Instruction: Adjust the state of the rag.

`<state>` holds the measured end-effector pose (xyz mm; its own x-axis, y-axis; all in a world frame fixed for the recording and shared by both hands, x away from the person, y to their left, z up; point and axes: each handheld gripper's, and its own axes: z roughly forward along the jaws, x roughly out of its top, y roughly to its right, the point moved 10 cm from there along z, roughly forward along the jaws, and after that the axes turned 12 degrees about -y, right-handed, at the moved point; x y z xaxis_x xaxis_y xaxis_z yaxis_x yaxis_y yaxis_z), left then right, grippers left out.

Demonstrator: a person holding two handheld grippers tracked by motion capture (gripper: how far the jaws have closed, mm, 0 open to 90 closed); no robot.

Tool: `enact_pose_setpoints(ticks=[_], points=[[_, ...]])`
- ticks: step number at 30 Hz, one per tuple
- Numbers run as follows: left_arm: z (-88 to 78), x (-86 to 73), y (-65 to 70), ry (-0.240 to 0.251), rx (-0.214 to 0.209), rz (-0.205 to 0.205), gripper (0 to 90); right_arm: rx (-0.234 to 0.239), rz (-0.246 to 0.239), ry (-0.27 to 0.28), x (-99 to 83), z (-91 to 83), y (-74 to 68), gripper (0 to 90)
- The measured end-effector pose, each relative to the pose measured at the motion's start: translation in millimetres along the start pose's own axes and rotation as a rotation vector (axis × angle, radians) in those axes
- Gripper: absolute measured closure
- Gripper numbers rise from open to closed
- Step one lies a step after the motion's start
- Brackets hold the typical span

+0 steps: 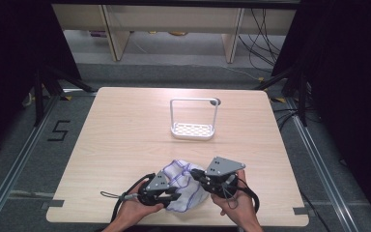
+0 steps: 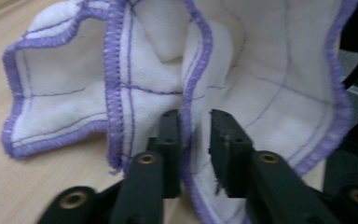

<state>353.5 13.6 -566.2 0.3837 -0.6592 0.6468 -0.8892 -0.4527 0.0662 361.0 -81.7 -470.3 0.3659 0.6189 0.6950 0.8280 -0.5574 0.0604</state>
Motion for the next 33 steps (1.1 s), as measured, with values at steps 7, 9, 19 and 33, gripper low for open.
enact_pose_setpoints(ticks=[7,9,19,33], points=[[-24.4,3.5,-20.2,0.065,0.038,-0.014,87.3,-0.030,0.051,0.052,3.1,-19.3,17.1,86.2],[-35.2,4.6,-25.5,0.105,0.042,-0.060,87.5,-0.039,0.071,0.087,5.0,-28.1,26.5,86.2],[-31.5,-35.5,26.6,0.035,-0.104,-0.097,87.4,-0.057,0.142,-0.010,-63.5,-27.6,26.8,86.4],[-33.0,-39.6,21.6,0.045,-0.193,-0.217,58.8,0.002,0.208,-0.204,-116.4,-3.5,28.7,59.8]])
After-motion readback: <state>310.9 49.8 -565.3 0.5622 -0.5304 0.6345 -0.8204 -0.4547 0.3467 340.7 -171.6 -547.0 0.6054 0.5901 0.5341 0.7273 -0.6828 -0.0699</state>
